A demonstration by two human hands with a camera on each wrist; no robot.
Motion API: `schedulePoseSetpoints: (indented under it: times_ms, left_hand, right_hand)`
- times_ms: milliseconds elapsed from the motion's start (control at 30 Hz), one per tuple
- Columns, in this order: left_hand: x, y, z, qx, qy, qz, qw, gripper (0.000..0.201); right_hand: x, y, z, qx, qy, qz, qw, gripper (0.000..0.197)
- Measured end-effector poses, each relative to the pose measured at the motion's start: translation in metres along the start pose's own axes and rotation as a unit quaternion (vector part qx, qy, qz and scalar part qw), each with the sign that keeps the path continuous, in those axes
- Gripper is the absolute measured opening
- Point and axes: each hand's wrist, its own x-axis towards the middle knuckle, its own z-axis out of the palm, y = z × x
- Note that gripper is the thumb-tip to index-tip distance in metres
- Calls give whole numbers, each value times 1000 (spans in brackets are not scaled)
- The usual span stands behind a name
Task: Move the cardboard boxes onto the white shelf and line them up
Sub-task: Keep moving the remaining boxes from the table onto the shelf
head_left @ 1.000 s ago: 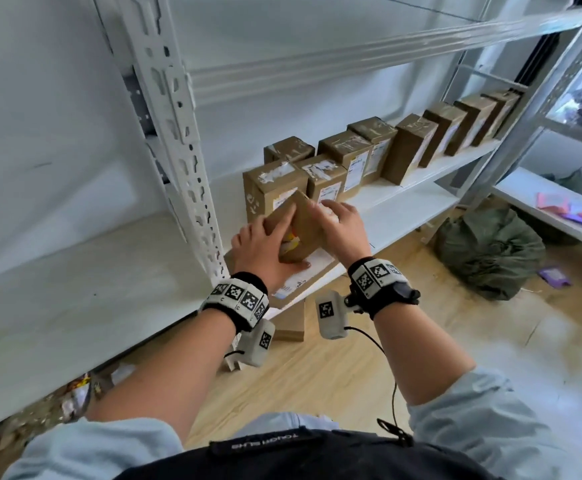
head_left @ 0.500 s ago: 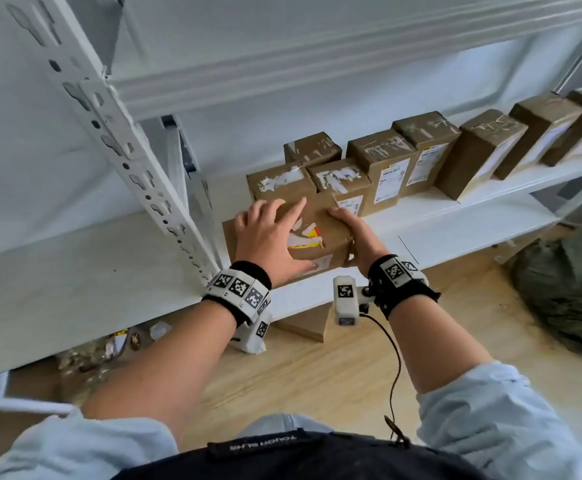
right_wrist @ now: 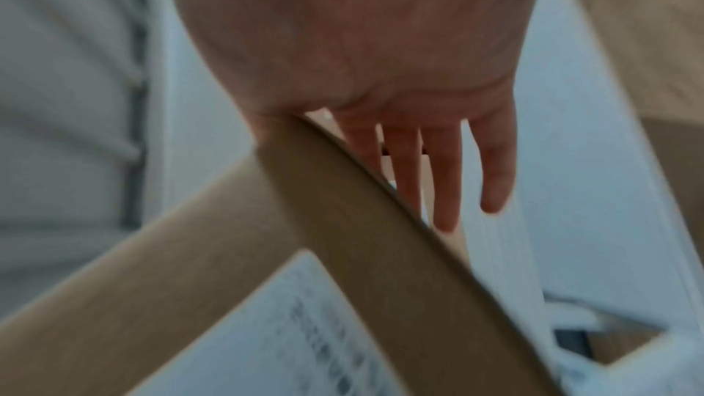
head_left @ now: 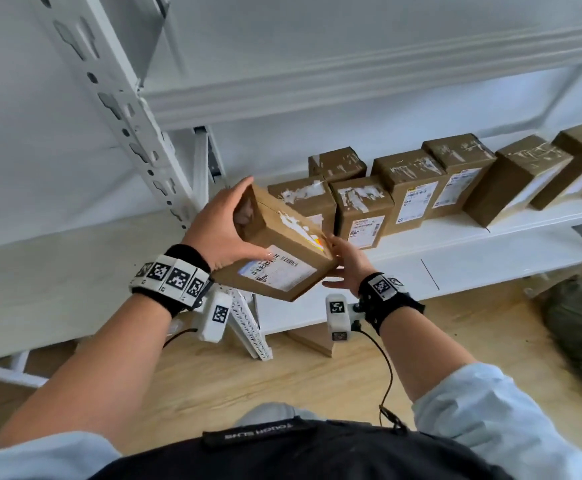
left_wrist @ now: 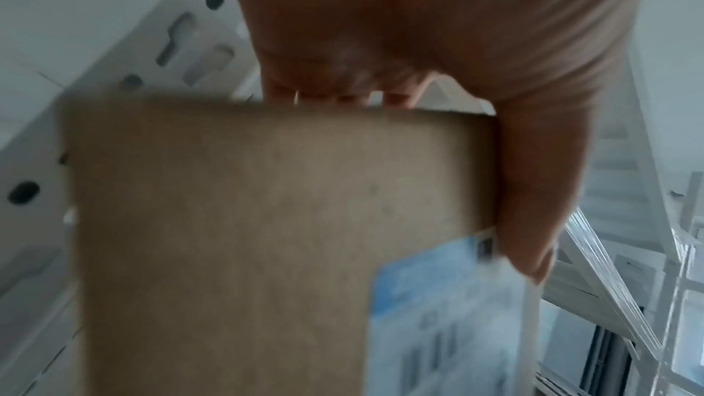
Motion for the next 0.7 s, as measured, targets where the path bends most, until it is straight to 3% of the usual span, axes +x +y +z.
schedulePoseSetpoints:
  times_ms: [67,133,200,300,433,567,700]
  left_hand:
    - [-1,1,-4,86,17,13,996,131]
    - [-1,4,-5,160,28,16,987,131]
    - [-2,6,-4,201,34,5,979,131]
    - [-2,11,0,231,28,-5,973,130]
    - [-1,21,4,261,11,-6,965,129]
    - [1,21,8,265,-8,-19,964,130]
    - [3,17,12,262,-27,-34,964,132]
  right_hand:
    - [6,-11,9,-170,117,-113,972,39]
    - [6,-26,19,-300,192,-230,905,30]
    - [6,-38,30,-372,230,-312,843,31]
    - [14,-53,47,-490,228,-381,750,51]
    - [26,-79,64,-646,154,-363,654,89]
    - [48,-101,75,-751,66,-279,595,121]
    - [73,-108,73,-806,20,-222,549,135]
